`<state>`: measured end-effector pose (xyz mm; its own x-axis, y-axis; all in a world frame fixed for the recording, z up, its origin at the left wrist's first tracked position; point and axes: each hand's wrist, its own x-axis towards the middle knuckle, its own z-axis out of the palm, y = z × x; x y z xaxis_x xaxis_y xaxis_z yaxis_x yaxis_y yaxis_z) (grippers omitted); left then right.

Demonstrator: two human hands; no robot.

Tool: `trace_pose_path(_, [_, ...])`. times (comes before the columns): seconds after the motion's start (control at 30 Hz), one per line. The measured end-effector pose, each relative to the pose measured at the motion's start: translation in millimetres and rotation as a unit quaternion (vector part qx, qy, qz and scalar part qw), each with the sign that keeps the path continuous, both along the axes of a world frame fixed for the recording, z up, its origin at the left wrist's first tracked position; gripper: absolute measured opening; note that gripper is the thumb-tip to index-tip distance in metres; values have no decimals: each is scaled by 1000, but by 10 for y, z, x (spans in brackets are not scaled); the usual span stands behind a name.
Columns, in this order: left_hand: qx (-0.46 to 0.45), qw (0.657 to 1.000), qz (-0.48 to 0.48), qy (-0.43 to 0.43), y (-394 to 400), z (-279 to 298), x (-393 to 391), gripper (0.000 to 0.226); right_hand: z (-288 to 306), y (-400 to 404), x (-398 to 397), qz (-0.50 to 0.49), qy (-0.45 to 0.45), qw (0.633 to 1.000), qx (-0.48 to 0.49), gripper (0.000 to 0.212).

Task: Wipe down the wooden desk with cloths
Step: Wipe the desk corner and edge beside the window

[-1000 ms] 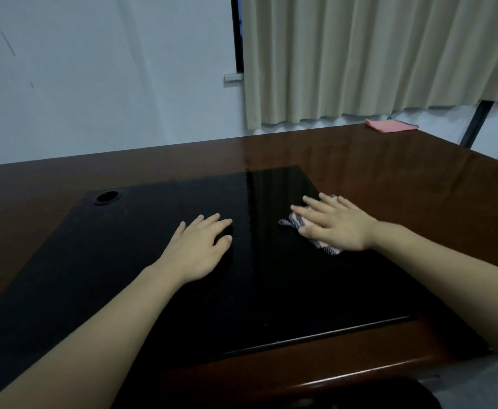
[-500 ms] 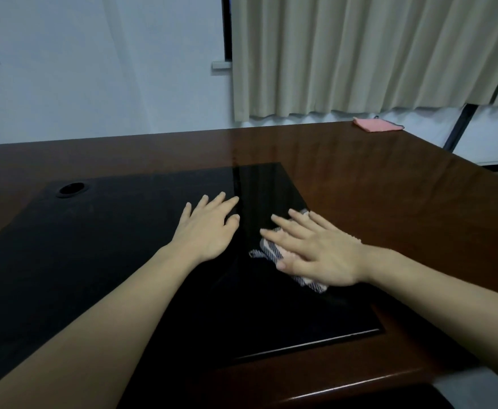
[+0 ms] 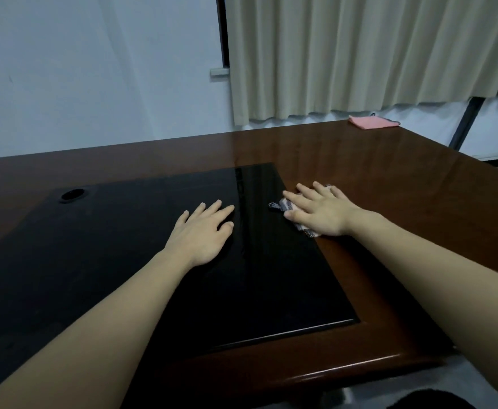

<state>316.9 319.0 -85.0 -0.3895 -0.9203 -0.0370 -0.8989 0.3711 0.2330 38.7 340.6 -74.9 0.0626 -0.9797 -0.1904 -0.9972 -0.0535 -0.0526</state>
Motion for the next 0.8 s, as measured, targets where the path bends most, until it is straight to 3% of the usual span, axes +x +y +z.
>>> trace_pose_path(0.23, [-4, 1000, 0, -6, -20, -23, 6, 51, 42, 997, 233, 183, -17, 983, 2, 76])
trace_pose_path(0.6, [-10, 1000, 0, -10, 5, -3, 16, 51, -3, -102, -324, -35, 6, 999, -6, 68])
trace_pose_path(0.8, [-11, 1000, -3, -4, -6, -11, 7, 52, 47, 366, 115, 88, 7, 996, -5, 73])
